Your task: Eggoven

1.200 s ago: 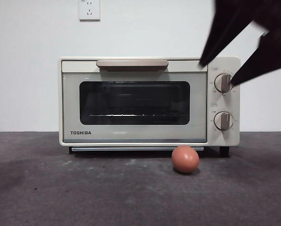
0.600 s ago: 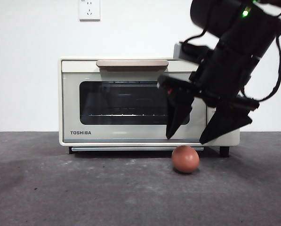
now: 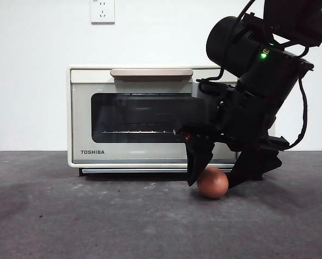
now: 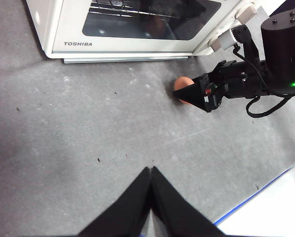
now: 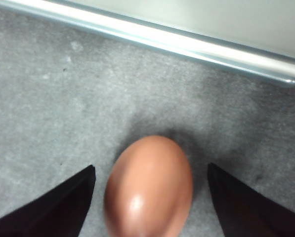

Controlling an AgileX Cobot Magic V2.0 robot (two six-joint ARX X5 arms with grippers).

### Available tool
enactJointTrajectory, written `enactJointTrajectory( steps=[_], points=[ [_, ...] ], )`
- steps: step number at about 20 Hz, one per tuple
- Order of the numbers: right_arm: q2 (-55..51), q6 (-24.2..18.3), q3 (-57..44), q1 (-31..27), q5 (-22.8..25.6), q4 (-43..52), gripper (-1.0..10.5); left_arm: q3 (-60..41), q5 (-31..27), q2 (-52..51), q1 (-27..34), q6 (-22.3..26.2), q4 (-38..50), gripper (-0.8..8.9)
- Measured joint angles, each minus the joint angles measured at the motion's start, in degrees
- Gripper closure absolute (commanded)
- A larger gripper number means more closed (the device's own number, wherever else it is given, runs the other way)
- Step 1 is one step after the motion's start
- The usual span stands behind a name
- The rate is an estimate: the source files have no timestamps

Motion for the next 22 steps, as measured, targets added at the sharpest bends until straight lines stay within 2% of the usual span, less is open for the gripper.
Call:
enactJointTrajectory(
  steps=[4, 13, 19, 22],
  points=[
    [0.52, 0.00, 0.00, -0.02, 0.83, -0.09, 6.6, 0.00, 0.00, 0.00, 0.00, 0.00, 0.00, 8.06],
    [0.52, 0.02, 0.15, -0.04, 0.79, -0.74, 9.5, 0.00, 0.00, 0.00, 0.00, 0.00, -0.02, 8.06],
    [-0.74, 0.00, 0.20, -0.15, -0.50, -2.32, 9.4, 0.00, 0.00, 0.44, 0.00, -0.20, 1.49, 8.06],
    [-7.28, -0.02, 0.17, -0.13, -2.80, -5.01, 9.4, 0.00, 0.00, 2.36, -0.42, -1.27, 5.29, 8.06]
  ],
)
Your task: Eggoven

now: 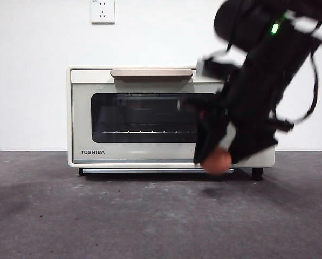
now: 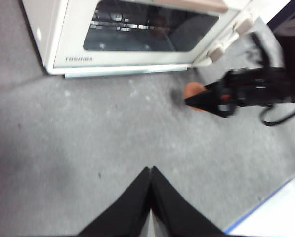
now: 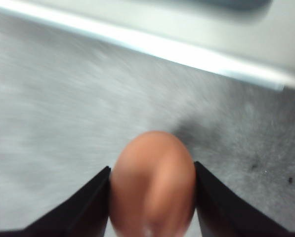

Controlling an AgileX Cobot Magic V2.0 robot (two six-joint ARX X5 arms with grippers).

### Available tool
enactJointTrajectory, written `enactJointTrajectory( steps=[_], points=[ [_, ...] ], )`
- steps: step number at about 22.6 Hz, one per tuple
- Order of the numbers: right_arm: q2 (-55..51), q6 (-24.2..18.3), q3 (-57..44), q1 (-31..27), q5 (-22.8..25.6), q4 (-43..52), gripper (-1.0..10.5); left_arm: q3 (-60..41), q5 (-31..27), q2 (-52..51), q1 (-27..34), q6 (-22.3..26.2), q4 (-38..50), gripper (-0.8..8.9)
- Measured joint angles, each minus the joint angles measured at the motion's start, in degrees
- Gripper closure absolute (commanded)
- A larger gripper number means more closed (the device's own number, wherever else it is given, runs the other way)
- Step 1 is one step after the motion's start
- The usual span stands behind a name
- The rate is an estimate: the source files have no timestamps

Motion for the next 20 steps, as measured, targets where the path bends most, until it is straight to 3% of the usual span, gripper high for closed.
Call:
enactJointTrajectory(
  steps=[4, 11, 20],
  points=[
    [-10.49, -0.52, 0.00, 0.63, -0.42, -5.55, 9.4, 0.09, -0.96, 4.15, -3.85, -3.06, 8.52, 8.06],
    [-29.03, -1.31, 0.00, 0.74, -0.44, -13.53, 9.4, 6.95, -13.00, 17.81, -16.31, -5.05, 23.37, 8.06],
    [-39.04, -2.23, 0.00, 0.72, -0.42, -17.62, 9.4, 14.43, -17.64, 34.10, -21.38, -5.01, 34.34, 8.06]
  ],
)
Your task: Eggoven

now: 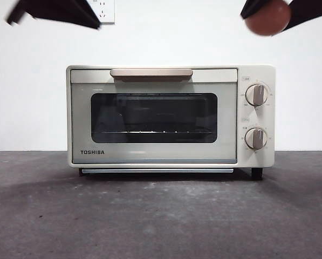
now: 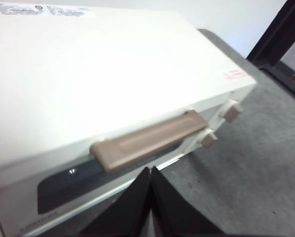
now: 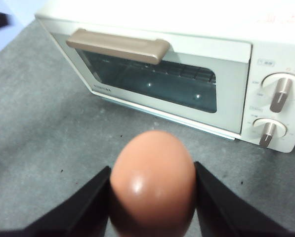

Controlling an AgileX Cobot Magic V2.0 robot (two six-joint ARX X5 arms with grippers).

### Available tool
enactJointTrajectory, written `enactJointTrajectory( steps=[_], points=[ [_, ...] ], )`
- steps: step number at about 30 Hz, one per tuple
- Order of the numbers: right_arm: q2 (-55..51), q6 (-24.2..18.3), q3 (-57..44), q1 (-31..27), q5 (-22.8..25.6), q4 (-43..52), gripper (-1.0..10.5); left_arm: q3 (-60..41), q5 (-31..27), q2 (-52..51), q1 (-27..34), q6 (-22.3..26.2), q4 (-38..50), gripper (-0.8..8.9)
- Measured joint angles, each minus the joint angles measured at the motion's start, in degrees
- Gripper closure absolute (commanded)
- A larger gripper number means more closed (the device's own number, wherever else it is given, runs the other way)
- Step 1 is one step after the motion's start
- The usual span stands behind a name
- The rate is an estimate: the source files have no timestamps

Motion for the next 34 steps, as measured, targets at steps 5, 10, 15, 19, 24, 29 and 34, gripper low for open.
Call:
enactJointTrajectory(
  steps=[5, 10, 15, 19, 24, 29, 34],
  points=[
    [-3.32, 0.00, 0.00, 0.02, -0.02, -0.37, 9.4, 3.41, -1.86, 7.76, -1.62, 0.52, 2.97, 8.06],
    [-5.31, 0.00, 0.00, 0.00, -0.02, -1.05, 9.4, 6.36, -3.28, 13.60, -2.82, 1.36, 4.59, 8.06],
    [-6.58, -0.02, 0.00, 0.02, 0.07, -3.06, 9.4, 7.91, -4.15, 17.42, -3.50, 2.03, 5.07, 8.06],
    [-6.88, -0.02, 0.00, 0.00, 0.09, -3.37, 9.4, 8.48, -5.20, 18.23, -4.44, 2.47, 5.53, 8.06],
    [-6.86, -0.22, 0.00, 0.02, 0.09, -3.37, 9.4, 9.05, -5.95, 18.38, -5.49, 2.73, 4.28, 8.06],
    [-6.86, -0.39, 0.00, 0.02, 0.09, -3.37, 9.4, 9.97, -6.01, 18.38, -8.74, 3.06, 0.96, 8.06],
    [-6.86, -0.39, 0.00, 0.02, 0.17, -3.37, 9.4, 10.05, -5.33, 18.10, -13.46, 3.06, -4.70, 8.06]
  ],
)
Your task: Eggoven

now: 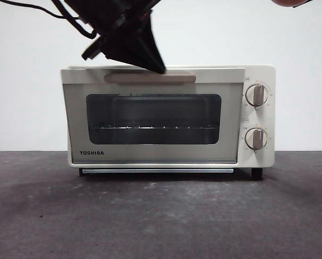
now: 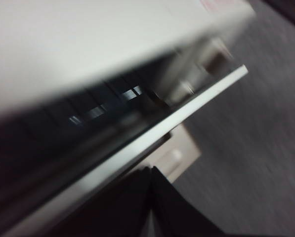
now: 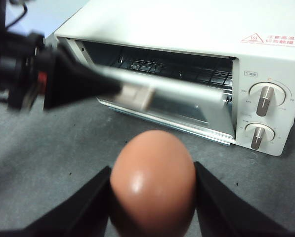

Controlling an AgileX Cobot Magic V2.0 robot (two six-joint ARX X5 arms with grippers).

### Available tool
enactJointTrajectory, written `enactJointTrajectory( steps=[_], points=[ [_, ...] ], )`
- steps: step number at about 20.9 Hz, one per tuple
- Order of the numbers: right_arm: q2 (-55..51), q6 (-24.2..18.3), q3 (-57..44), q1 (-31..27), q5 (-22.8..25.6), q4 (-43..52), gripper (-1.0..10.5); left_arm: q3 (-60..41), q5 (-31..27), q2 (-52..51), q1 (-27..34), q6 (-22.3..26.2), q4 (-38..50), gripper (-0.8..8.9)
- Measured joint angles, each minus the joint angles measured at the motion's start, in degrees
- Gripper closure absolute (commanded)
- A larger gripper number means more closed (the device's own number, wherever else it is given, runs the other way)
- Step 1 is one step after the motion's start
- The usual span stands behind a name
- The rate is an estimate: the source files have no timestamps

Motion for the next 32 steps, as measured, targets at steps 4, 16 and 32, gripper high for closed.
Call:
enactJointTrajectory(
  steps=[4, 16, 32],
  points=[
    [-0.02, 0.00, 0.00, 0.00, 0.00, 0.00, 9.4, -0.33, 0.04, 0.20, -3.41, 0.00, -5.68, 8.06],
    [0.07, 0.00, 0.00, -0.02, 1.18, 0.00, 9.4, -1.01, -0.57, 1.05, -9.62, -0.04, -12.94, 8.06],
    [30.56, 1.60, 0.00, -0.02, 1.11, 23.37, 9.4, -11.50, 0.11, -31.04, 10.54, 0.68, -21.81, 8.07]
  ],
)
